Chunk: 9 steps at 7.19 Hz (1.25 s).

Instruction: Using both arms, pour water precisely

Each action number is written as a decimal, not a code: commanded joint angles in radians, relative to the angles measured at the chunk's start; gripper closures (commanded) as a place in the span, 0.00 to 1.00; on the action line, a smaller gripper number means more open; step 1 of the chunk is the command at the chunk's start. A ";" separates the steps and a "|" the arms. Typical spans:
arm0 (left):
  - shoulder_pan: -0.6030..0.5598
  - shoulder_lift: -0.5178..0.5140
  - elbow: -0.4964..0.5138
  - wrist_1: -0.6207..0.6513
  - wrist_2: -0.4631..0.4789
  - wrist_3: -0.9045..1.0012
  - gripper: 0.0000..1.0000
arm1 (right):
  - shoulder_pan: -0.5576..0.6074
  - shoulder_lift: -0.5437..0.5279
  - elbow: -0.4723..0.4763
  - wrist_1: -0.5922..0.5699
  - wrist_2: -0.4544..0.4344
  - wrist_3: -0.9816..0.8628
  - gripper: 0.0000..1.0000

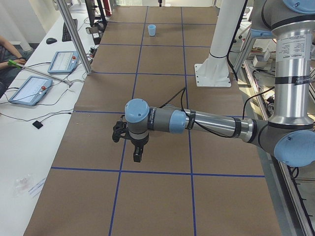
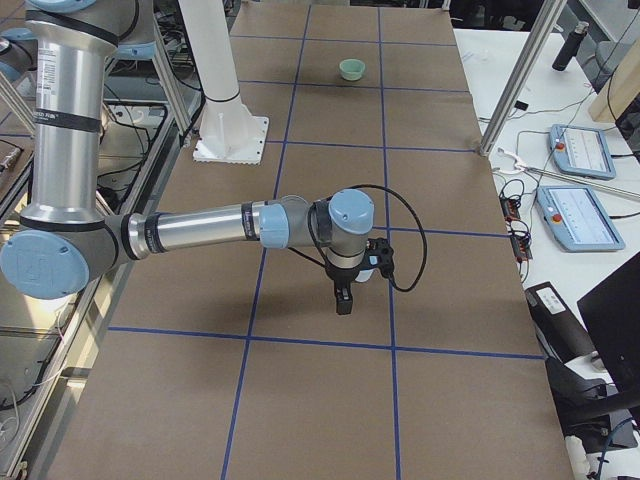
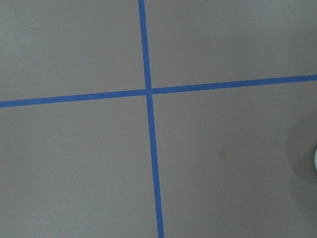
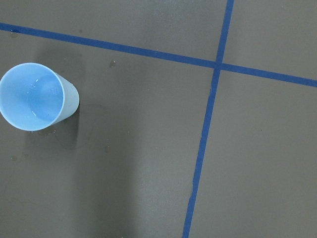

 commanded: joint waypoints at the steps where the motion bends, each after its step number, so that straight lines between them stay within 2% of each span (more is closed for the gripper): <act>1: 0.028 -0.003 0.002 -0.041 -0.001 -0.001 0.01 | -0.001 0.006 -0.007 -0.001 -0.006 -0.001 0.00; 4: 0.039 -0.008 0.013 -0.032 0.004 -0.028 0.00 | -0.001 0.008 -0.016 -0.001 0.004 0.001 0.00; 5: 0.085 -0.010 0.002 -0.050 0.007 -0.135 0.00 | -0.001 0.006 -0.019 -0.001 0.005 0.001 0.00; 7: 0.197 -0.011 0.013 -0.135 0.008 -0.195 0.01 | -0.001 0.010 -0.012 0.004 0.004 -0.001 0.00; 9: 0.335 -0.036 0.017 -0.202 0.012 -0.414 0.01 | -0.001 0.019 -0.012 0.005 0.002 -0.001 0.00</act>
